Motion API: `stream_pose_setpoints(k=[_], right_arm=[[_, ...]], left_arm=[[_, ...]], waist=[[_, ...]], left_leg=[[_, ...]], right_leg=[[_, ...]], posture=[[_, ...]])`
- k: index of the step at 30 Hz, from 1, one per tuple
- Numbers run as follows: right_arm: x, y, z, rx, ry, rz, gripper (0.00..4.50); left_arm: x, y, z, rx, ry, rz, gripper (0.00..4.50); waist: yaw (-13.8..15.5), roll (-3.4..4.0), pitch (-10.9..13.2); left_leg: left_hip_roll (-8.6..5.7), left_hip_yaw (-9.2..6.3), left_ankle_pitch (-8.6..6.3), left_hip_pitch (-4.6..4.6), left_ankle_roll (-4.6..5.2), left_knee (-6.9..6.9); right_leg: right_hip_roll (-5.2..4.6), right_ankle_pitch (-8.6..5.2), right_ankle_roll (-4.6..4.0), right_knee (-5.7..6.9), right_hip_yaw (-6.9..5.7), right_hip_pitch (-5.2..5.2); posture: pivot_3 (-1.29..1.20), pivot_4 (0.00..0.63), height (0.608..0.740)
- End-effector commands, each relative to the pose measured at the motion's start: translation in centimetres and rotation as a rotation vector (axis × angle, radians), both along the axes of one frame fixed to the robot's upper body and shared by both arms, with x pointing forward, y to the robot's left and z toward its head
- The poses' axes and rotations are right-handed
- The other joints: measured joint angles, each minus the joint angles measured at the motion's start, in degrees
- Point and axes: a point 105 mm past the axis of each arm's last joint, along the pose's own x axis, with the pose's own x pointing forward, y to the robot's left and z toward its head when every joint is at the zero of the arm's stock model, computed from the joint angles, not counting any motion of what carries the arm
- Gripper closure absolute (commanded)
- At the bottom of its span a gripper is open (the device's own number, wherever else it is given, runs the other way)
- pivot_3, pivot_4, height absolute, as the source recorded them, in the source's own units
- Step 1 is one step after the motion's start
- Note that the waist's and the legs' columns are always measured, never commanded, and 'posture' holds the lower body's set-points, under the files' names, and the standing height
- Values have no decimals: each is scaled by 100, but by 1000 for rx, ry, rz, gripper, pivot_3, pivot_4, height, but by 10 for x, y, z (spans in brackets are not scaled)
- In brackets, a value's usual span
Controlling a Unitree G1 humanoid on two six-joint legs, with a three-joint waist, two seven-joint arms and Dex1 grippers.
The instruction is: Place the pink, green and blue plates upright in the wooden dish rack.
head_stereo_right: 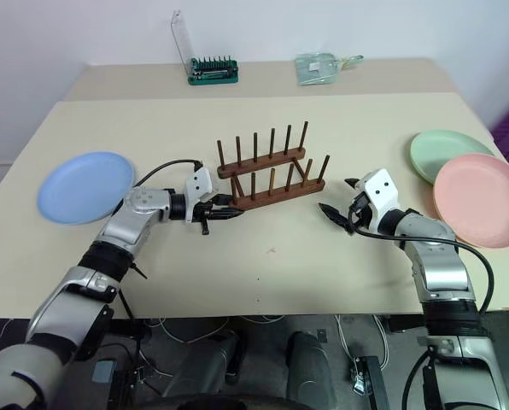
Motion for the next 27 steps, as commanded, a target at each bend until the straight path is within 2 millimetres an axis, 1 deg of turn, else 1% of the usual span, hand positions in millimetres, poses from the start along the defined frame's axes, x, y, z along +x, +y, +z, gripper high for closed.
stream_pose_setpoints(k=[1, 2, 4, 5, 8, 9, 10, 11, 12, 14, 15, 16, 17, 18, 20, 22, 23, 25, 27], right_arm=[[-3, -4, 19, -9, -68, -8, 0], [-3, -4, 19, -10, -67, -9, 0], [-3, -4, 18, -13, -64, -10, 0], [-3, -5, 17, -15, -63, -10, 0], [-3, -6, 17, -23, -61, -9, 0], [-3, -7, 17, -36, -50, -3, 0], [-3, -8, 17, -46, -43, 1, 0], [-4, -9, 15, -67, -25, 11, 0], [-5, -10, 13, -86, -11, 25, 260], [-6, -11, 10, -104, 2, 40, 840], [-7, -10, 10, -98, 12, 47, 1237], [-8, -9, 7, -100, 24, 53, 1746], [-8, -8, 4, -111, 33, 64, 2085], [-8, -6, 1, -126, 44, 73, 2701], [-6, -5, -4, -163, 55, 86, 3727], [-5, -4, -6, -190, 60, 91, 4500], [-4, -4, -8, -200, 67, 88, 4500], [-1, -4, -15, -236, 84, 82, 4500], [4, -3, -21, -263, 91, 72, 4500]], left_arm=[[3, -10, 4, 5, -48, -49, 3743], [4, -12, 4, 1, -52, -52, 3743], [6, -15, 5, -32, -33, -37, 2689], [7, -15, 5, -41, -27, -31, 2322], [8, -14, 2, -35, -25, -23, 845], [11, -3, 0, -29, -33, 34, 406], [13, 6, -1, -25, -40, 76, 406], [14, 20, -5, -13, -38, 133, 406], [10, 31, -8, -15, -20, 161, 385], [3, 40, -10, -20, 6, 175, 376], [-1, 43, -10, -24, 3, 181, 662], [-5, 45, -9, -34, -3, 202, 903], [-12, 45, -7, -47, -5, 205, 1081], [-21, 39, -4, -64, -1, 190, 1603], [-35, 22, 1, -90, 13, 154, 2625], [-42, 10, 3, -90, 24, 149, 3607], [-45, 3, 2, -83, 32, 143, 4090], [-49, -11, -4, -38, 31, 138, 4090], [-39, -16, -18, 62, -19, 206, 4090]], waist=[[-21, -1, 1], [-15, -1, 1], [-8, -1, 1], [-8, -1, 1], [-9, -1, 1], [-11, -1, 1], [-20, -1, 1], [-35, -1, 0], [-54, -1, 0], [-133, 3, -2], [-144, 2, -2], [-143, 3, -3], [-142, 4, -4], [-151, 4, -4], [-129, 5, -3], [-70, 5, -3], [-38, 4, -2], [-1, 4, -3], [15, 5, -3]], left_leg=[[1, 0, 0, 0, 0, 0], [1, -2, 0, 0, 0, 0], [1, -2, 1, 0, 0, 3], [1, -1, 0, 0, 0, 6], [1, -1, -1, -1, 2, 12], [1, -1, -1, -1, 2, 13], [1, -1, -1, -1, 2, 13], [1, -1, -1, -1, 2, 13], [1, -1, -1, -1, 2, 13], [3, -2, -1, 0, 2, 12], [3, -1, -1, 4, 2, 12], [6, -3, -1, 4, 2, 12], [7, -3, -1, 5, 2, 13], [7, -2, -1, 4, 2, 13], [7, -1, -2, 3, 2, 13], [7, -2, -2, 1, 2, 19], [6, -3, -2, 1, 2, 24], [6, 0, -2, -1, 2, 32], [6, 2, -2, 0, 2, 33]], right_leg=[[1, 0, 0, 1, 0, -1], [2, 0, 0, 2, 0, -1], [2, 0, 0, 4, -1, -1], [2, 1, 1, 4, 0, 0], [2, 1, 3, 4, 0, 2], [2, 2, 3, 5, 0, 2], [2, 2, 3, 5, 0, 2], [3, 2, 3, 6, 0, 2], [3, 2, 3, 6, 0, 2], [4, 2, 3, 8, 2, 2], [4, 2, 3, 13, 4, 2], [8, 2, 2, 13, 4, 2], [9, 3, 1, 14, 4, 2], [9, 3, 0, 14, 6, 2], [8, 3, 0, 14, 13, 2], [9, 3, 0, 13, 13, 3], [9, 3, 0, 13, 14, 4], [9, 4, -1, 13, 12, 6], [10, 4, -2, 13, 12, 8]], posture=[[0, 150, 740], [0, 150, 740], [0, 150, 740], [0, 150, 740], [0, 150, 740], [0, 150, 740], [0, 150, 740], [0, 150, 740], [0, 150, 740], [0, 150, 740], [0, 150, 740], [0, 150, 740], [0, 150, 740], [0, 150, 740], [0, 150, 740], [0, 150, 740], [0, 150, 740], [0, 150, 740], [0, 150, 740]])
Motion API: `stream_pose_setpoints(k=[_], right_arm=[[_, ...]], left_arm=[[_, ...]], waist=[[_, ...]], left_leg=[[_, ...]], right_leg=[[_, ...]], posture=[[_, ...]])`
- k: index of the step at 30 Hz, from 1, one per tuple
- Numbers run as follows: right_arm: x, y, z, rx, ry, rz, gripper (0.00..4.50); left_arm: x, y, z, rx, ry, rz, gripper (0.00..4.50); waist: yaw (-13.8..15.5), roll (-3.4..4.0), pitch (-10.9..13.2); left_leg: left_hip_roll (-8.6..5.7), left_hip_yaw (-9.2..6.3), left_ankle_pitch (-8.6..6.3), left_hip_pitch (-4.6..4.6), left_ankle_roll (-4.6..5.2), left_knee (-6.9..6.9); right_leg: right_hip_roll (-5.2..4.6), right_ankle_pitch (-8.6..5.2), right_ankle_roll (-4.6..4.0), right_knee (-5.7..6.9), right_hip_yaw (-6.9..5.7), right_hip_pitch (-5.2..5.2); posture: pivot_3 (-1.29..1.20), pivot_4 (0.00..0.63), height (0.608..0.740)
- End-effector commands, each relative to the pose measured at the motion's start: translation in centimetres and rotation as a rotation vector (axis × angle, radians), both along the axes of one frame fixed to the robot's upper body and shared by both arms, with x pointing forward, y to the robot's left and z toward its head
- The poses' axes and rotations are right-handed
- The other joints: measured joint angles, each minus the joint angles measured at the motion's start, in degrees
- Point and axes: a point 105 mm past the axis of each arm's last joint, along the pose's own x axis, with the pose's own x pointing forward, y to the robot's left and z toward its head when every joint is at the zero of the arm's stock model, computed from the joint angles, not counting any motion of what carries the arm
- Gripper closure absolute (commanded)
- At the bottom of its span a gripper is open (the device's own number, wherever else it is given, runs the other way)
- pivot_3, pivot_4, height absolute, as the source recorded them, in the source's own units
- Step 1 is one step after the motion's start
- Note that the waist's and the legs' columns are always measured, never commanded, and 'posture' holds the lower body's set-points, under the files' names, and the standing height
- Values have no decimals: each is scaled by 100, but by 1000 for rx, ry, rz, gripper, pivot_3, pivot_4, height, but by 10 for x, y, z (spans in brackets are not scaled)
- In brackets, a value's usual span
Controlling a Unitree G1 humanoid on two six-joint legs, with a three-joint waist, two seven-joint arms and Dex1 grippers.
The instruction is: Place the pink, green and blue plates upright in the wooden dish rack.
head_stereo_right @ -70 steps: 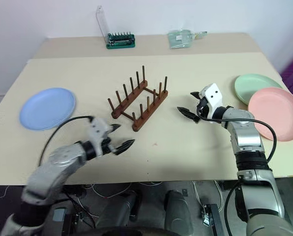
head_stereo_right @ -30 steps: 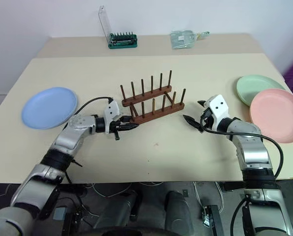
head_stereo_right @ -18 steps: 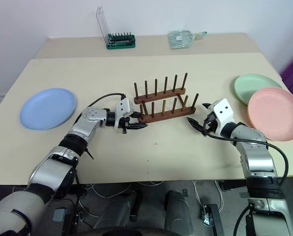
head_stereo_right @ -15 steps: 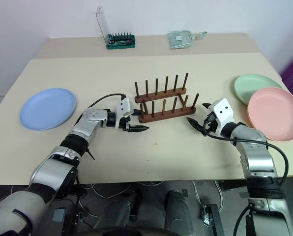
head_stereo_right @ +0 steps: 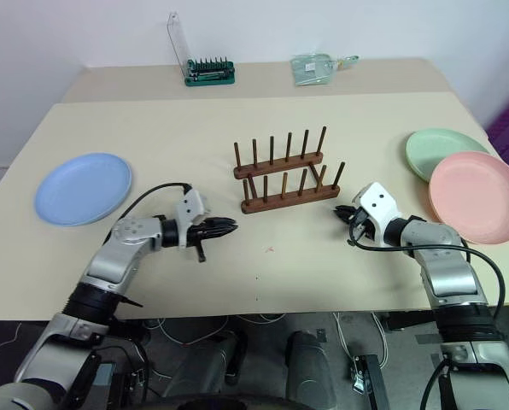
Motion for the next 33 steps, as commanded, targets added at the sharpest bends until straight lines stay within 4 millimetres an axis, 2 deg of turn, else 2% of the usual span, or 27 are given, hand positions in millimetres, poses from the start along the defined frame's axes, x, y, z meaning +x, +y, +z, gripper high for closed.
stream_pose_setpoints(k=[1, 5, 9, 11, 19, 22, 25, 28, 31, 33], right_arm=[[11, 0, 3, -63, -44, -9, 4500], [26, 8, 1, -88, -83, -33, 4500], [50, 17, 3, -86, -136, -102, 4500], [58, 20, 4, -87, -151, -123, 4500], [82, 25, 14, -103, -229, -174, 4500], [83, 22, 19, -112, -256, -176, 4500], [72, 10, 32, -126, -275, -129, 4500], [50, -14, 62, -65, -309, -145, 3629], [24, -42, 90, -44, -366, -201, 2213], [11, -60, 101, -66, -379, -256, 1198]], left_arm=[[15, -9, -13, 133, -68, 98, 4090], [44, 2, -22, 182, -100, 303, 4090], [71, 20, -21, 204, -162, 486, 4090], [78, 25, -19, 203, -181, 527, 4090], [86, 31, -19, 187, -192, 561, 4090], [84, 29, -18, 171, -194, 554, 4090], [78, 25, -14, 140, -205, 535, 4090], [61, 6, -2, 61, -221, 426, 4122], [33, -21, 13, -40, -221, 251, 4122], [17, -34, 20, -87, -212, 148, 4122]], waist=[[12, -1, -1], [16, -2, -5], [-24, -4, -8], [-63, -5, -8], [-141, -3, -10], [-141, -3, -10], [-137, -1, -9], [-114, 1, -9], [-97, 3, -8], [-89, 3, -7]], left_leg=[[0, 2, 0, 1, 0, 0], [1, -3, 0, 7, 0, 17], [6, 0, 0, 32, 0, 25], [13, -1, -1, 55, -1, 22], [11, 0, -1, 76, -1, 4], [10, 1, -1, 77, -1, 4], [10, 1, -1, 77, -1, 3], [8, 0, -4, 72, 2, -10], [6, -1, -16, 61, 3, -11], [5, 0, -18, 42, 5, -5]], right_leg=[[0, 1, 0, 0, 0, 1], [4, 5, 1, 0, -3, 22], [10, 11, 9, -1, -3, 48], [14, 9, 16, -4, -3, 67], [13, 15, 4, -8, -1, 81], [13, 15, 4, -8, 0, 82], [13, 15, 4, -8, 1, 82], [11, 12, 9, -14, 1, 76], [8, 9, 13, -17, 1, 67], [7, 9, 13, -20, 1, 55]], posture=[[0, 150, 740], [0, 150, 740], [0, 150, 740], [0, 150, 740], [0, 150, 740], [0, 150, 740], [0, 150, 740], [0, 150, 740], [0, 150, 740], [0, 150, 740]])
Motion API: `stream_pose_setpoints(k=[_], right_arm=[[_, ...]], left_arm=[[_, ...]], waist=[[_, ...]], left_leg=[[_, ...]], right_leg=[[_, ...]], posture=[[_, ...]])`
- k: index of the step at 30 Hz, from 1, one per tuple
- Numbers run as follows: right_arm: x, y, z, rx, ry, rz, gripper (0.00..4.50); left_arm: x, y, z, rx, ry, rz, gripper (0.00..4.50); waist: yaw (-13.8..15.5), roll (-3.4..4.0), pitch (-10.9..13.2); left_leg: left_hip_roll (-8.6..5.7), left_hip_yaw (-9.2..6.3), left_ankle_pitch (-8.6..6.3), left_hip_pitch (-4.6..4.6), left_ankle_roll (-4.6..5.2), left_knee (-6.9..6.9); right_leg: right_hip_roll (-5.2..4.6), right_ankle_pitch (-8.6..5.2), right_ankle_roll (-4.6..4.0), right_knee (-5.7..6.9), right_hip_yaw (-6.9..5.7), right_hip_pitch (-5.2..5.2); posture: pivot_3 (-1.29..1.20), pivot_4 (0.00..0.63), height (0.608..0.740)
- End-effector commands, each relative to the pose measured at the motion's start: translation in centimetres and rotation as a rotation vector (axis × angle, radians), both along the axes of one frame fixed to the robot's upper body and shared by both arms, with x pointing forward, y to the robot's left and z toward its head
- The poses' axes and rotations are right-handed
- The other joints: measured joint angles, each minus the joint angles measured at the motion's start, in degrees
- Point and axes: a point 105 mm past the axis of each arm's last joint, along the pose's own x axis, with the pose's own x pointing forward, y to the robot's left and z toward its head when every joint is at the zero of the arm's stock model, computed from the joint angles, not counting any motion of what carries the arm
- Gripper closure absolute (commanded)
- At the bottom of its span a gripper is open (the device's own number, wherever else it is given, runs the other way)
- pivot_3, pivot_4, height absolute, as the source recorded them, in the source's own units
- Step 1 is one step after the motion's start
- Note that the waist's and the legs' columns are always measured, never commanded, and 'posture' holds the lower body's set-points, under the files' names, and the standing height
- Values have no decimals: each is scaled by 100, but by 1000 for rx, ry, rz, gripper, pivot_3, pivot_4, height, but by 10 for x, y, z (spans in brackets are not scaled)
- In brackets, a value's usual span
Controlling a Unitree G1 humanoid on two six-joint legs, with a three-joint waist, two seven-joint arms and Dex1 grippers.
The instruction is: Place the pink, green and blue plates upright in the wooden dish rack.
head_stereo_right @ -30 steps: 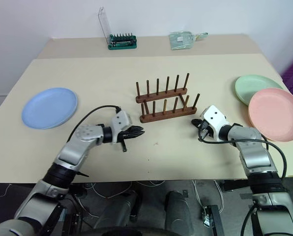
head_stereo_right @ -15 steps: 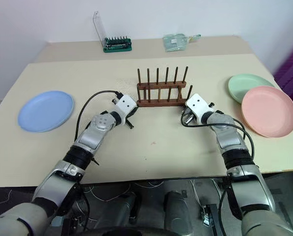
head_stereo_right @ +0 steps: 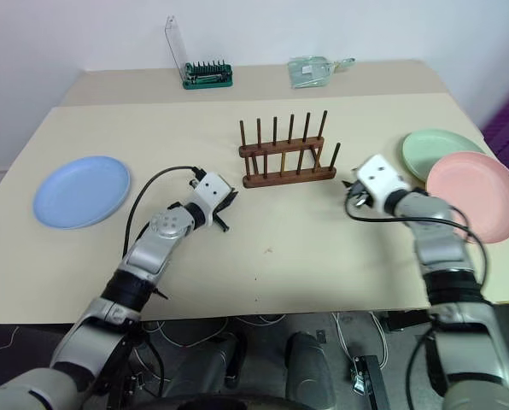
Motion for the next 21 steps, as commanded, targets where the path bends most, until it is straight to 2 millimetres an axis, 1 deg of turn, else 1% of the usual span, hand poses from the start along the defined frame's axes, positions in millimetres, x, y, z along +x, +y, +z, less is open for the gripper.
stream_pose_setpoints(k=[1, 3, 5, 7, 8, 10, 11, 13, 15, 17, 19, 20, 21], right_arm=[[-23, -28, 41, -5, -82, -80, 776], [-40, -54, 43, -22, -49, -184, 776], [-50, -66, 38, 2, -10, -247, 776], [-56, -72, 26, 13, 35, -295, 776], [-58, -78, 14, -7, 66, -344, 776], [-60, -87, -3, -35, 102, -424, 776], [-59, -90, -9, -44, 111, -456, 776], [-58, -93, -14, -51, 116, -485, 776], [-55, -90, -23, -57, 137, -481, 776], [-51, -88, -31, -109, 150, -486, 1298], [-49, -89, -32, -151, 145, -489, 1995], [-49, -89, -32, -158, 143, -489, 2639], [-49, -89, -31, -179, 135, -490, 3124]], left_arm=[[-35, -38, 26, -116, -6, -260, 4122], [-58, -55, 29, -180, 65, -415, 4122], [-69, -61, 26, -160, 85, -501, 4122], [-70, -64, 23, -144, 92, -518, 4122], [-68, -65, 23, -140, 90, -522, 4122], [-65, -66, 23, -139, 92, -522, 4122], [-64, -67, 23, -139, 91, -519, 4122], [-62, -68, 23, -140, 93, -516, 4122], [-62, -68, 23, -139, 89, -515, 4122], [-62, -65, 22, -142, 88, -503, 4122], [-63, -63, 21, -142, 88, -498, 4122], [-63, -63, 21, -142, 87, -498, 4122], [-64, -62, 20, -141, 89, -494, 4122]], waist=[[15, 0, 0], [68, 1, 1], [110, 2, 1], [93, 8, -3], [86, 9, -4], [96, 10, -5], [95, 11, -5], [101, 15, -5], [109, 18, -6], [105, 18, -6], [110, 17, -6], [111, 18, -6], [111, 18, -6]], left_leg=[[0, 0, 0, -9, 1, 5], [1, -1, 0, -36, 1, 23], [2, 1, 0, -45, 1, 31], [6, 9, 0, -43, 1, 32], [9, 16, -1, -41, 2, 31], [14, 23, 0, -40, 3, 32], [15, 24, 0, -41, 3, 33], [15, 34, -1, -40, 4, 32], [14, 41, -3, -42, 8, 32], [14, 48, -6, -42, 13, 32], [14, 54, -6, -42, 15, 32], [14, 54, -7, -42, 15, 33], [14, 56, -7, -42, 15, 33]], right_leg=[[0, 0, 0, 0, 0, -7], [1, 0, 0, 5, -1, -30], [1, 0, -1, 8, 0, -39], [2, 1, -4, 8, 1, -38], [2, 2, -5, 8, 3, -38], [2, 2, -6, 9, 5, -39], [2, 2, -6, 9, 5, -39], [2, 2, -6, 9, 11, -42], [1, 3, -6, 9, 17, -46], [1, 3, -5, 7, 22, -47], [1, 3, -4, 7, 26, -48], [1, 3, -4, 7, 27, -48], [1, 3, -4, 7, 28, -49]], posture=[[0, 150, 740], [0, 150, 740], [0, 150, 740], [0, 150, 740], [0, 150, 740], [0, 150, 740], [0, 150, 740], [0, 150, 740], [0, 150, 740], [0, 150, 740], [0, 150, 740], [0, 150, 740], [0, 150, 740]])
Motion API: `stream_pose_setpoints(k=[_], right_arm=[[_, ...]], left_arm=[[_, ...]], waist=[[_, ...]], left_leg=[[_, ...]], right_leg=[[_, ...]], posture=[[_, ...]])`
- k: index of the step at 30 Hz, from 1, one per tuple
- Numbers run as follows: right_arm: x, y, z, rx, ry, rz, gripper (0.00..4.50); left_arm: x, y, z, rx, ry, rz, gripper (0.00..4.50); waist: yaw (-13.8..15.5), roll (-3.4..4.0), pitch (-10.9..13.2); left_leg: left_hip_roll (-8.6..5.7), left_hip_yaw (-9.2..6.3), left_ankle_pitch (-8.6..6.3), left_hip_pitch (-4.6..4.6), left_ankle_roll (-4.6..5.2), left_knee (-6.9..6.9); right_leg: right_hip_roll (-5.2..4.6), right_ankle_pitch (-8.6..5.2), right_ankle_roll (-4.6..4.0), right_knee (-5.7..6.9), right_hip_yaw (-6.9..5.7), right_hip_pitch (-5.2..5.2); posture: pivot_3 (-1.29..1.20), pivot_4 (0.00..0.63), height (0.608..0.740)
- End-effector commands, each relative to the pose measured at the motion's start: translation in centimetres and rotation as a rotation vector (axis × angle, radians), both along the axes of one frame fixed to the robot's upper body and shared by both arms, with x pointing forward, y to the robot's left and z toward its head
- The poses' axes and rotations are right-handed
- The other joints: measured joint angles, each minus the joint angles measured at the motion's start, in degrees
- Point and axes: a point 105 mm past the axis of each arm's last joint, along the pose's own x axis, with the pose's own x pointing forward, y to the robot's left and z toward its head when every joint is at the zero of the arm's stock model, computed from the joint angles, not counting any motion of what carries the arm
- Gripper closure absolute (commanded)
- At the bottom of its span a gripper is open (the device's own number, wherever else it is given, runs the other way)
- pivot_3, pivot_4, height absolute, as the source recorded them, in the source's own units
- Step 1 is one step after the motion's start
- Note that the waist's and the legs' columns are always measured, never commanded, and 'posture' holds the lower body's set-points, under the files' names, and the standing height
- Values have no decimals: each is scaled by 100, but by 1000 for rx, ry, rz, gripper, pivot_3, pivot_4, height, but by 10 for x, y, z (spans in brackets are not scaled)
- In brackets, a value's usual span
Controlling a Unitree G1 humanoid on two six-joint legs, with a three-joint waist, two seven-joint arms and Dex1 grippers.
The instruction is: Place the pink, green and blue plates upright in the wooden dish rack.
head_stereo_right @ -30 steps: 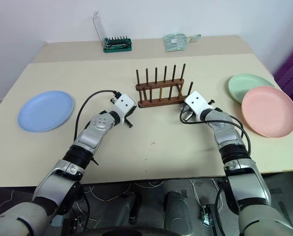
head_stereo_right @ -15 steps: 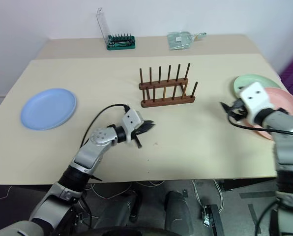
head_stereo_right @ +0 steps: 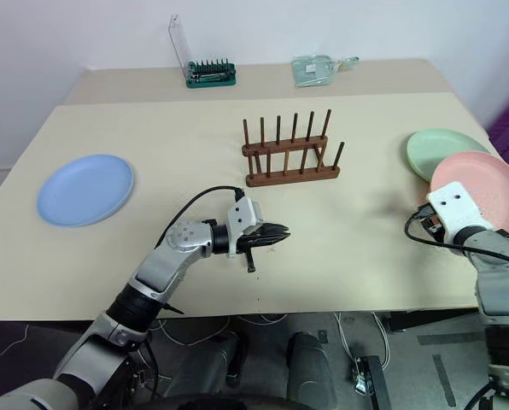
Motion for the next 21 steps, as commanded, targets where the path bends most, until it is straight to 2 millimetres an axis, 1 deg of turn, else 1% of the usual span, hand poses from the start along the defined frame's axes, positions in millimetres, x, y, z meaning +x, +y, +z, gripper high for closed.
stream_pose_setpoints(k=[1, 2, 3, 6, 10, 11, 13, 14, 15, 16, 17, 18, 19, 21], right_arm=[[4, -2, 16, -82, -56, 0, 3671], [4, -2, 17, -93, -60, 2, 4142], [3, -1, 18, -107, -64, 4, 4461], [1, 0, 25, -161, -71, 16, 4461], [-3, 7, 41, -264, -82, 81, 4461], [-3, 13, 51, -304, -101, 125, 4461], [-1, 33, 84, -362, -177, 240, 4461], [1, 46, 102, -347, -235, 300, 4461], [3, 62, 120, -271, -308, 361, 4461], [4, 72, 132, -214, -354, 403, 4461], [4, 78, 138, -177, -377, 428, 4461], [7, 98, 159, 28, -463, 493, 4461], [7, 113, 174, 169, -508, 556, 4461], [-1, 153, 204, 511, -542, 790, 4461]], left_arm=[[-3, 2, 8, -29, -39, 5, 4122], [-4, 3, 7, -29, -37, 7, 4122], [-5, 3, 6, -30, -35, 9, 4122], [-6, 3, 5, -35, -29, 8, 4122], [-5, 4, 6, -43, -24, 11, 4122], [-4, 5, 7, -48, -21, 14, 4122], [-2, 7, 8, -53, -20, 22, 4122], [-1, 8, 8, -53, -20, 28, 4122], [0, 10, 9, -55, -21, 34, 4122], [1, 10, 9, -56, -22, 38, 4122], [2, 11, 9, -57, -22, 40, 4122], [4, 13, 10, -63, -23, 51, 4122], [5, 14, 11, -67, -24, 59, 4122], [9, 17, 15, -84, -26, 81, 4122]], waist=[[1, 0, 0], [1, 0, 0], [0, 0, 0], [1, 0, 0], [3, 2, 0], [2, 2, 0], [-16, 5, 2], [-34, 6, 1], [-63, 5, 3], [-85, 8, 4], [-87, 8, 4], [-98, -6, 10], [-120, -13, 15], [-128, -18, 17]], left_leg=[[0, 2, 0, 0, 0, 0], [0, 3, -1, 0, 1, 0], [0, 4, -1, 0, 2, 0], [0, 8, -1, 1, 2, 2], [0, 20, -4, 1, 6, 1], [0, 25, -5, 1, 8, 1], [0, 33, -7, 1, 11, 4], [1, 39, -7, 2, 12, 2], [2, 43, -8, 5, 12, 1], [7, 47, -8, 5, 12, 2], [9, 50, -8, 5, 12, 2], [11, 50, -8, 5, 12, 2], [16, 49, -8, 6, 12, 1], [25, 50, -8, 4, 13, 4]], right_leg=[[0, 0, 0, 0, 2, 0], [0, 0, 0, 0, 5, -1], [1, 0, 0, 0, 6, -1], [2, 0, 0, 1, 11, -2], [2, -1, 2, 1, 27, -8], [2, -1, 2, 1, 31, -10], [2, -1, 5, 1, 38, -11], [5, 1, 7, 1, 44, -14], [5, 1, 9, 1, 48, -14], [7, 1, 10, 1, 50, -14], [8, 0, 18, 1, 51, -14], [8, -2, 21, 1, 51, -14], [8, 0, 19, 0, 53, -13], [13, 8, 6, -3, 53, -13]], posture=[[0, 150, 740], [0, 150, 740], [0, 150, 740], [0, 150, 740], [0, 150, 740], [0, 150, 740], [0, 150, 740], [0, 150, 740], [0, 150, 740], [0, 150, 740], [0, 150, 740], [0, 150, 740], [0, 150, 740], [0, 150, 740]])
